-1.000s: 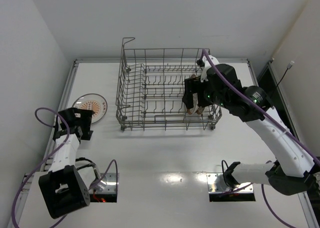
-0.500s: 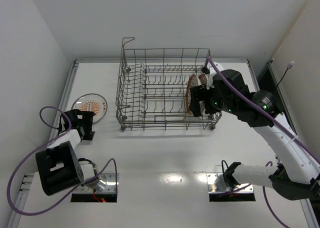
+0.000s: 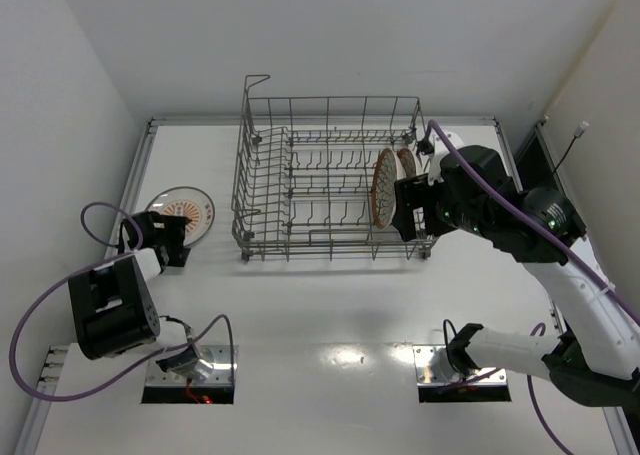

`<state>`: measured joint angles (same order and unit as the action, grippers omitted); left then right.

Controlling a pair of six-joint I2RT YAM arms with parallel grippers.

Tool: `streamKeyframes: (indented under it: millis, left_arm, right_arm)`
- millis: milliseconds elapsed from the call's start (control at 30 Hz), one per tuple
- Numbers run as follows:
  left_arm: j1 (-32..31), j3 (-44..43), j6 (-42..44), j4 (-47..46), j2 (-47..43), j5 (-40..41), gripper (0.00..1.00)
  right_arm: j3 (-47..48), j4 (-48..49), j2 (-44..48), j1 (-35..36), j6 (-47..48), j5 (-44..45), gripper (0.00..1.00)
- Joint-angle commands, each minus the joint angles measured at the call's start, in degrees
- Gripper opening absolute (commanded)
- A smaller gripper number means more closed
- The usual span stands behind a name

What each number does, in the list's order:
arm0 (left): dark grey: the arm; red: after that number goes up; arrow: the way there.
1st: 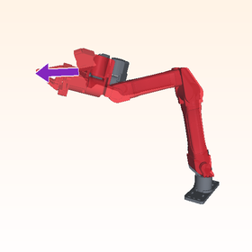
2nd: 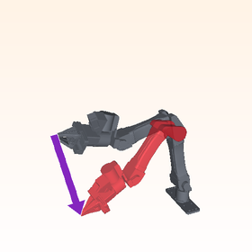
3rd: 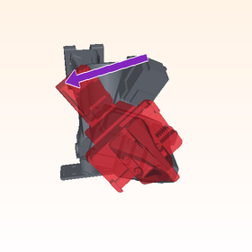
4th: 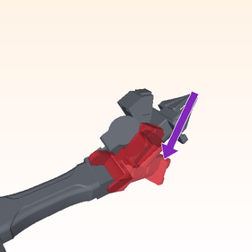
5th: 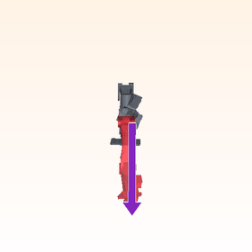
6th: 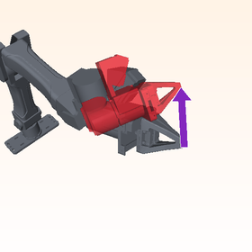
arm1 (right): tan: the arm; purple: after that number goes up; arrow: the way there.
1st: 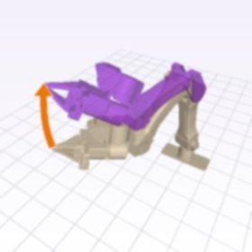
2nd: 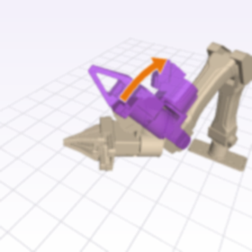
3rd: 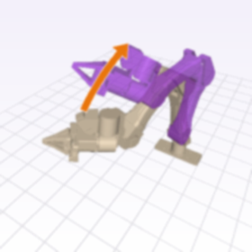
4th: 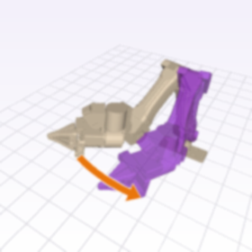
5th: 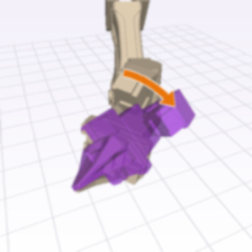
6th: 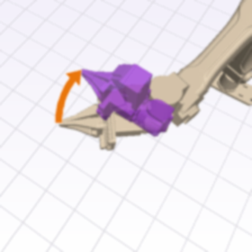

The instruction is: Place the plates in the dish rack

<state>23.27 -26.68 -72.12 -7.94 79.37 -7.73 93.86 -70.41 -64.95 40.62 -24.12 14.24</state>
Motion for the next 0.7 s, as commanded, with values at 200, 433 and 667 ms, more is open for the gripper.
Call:
streamKeyframes:
  millis: [200,433,667]
  left_arm:
    - [0.55,-2.41,1.63,-5.94,10.53,-3.25,0.61]
    - [0.55,-1.89,2.85,-10.42,14.49,-6.24,0.31]
    - [0.55,-1.80,4.61,-12.62,15.02,-8.27,0.16]
  right_arm:
    - [0.88,-2.27,0.70,-0.19,-1.37,1.40,0.82]
    - [1.06,-3.32,0.17,-0.19,-1.90,1.40,0.82]
    - [2.11,-3.86,-0.88,-0.19,-1.90,1.40,0.82]
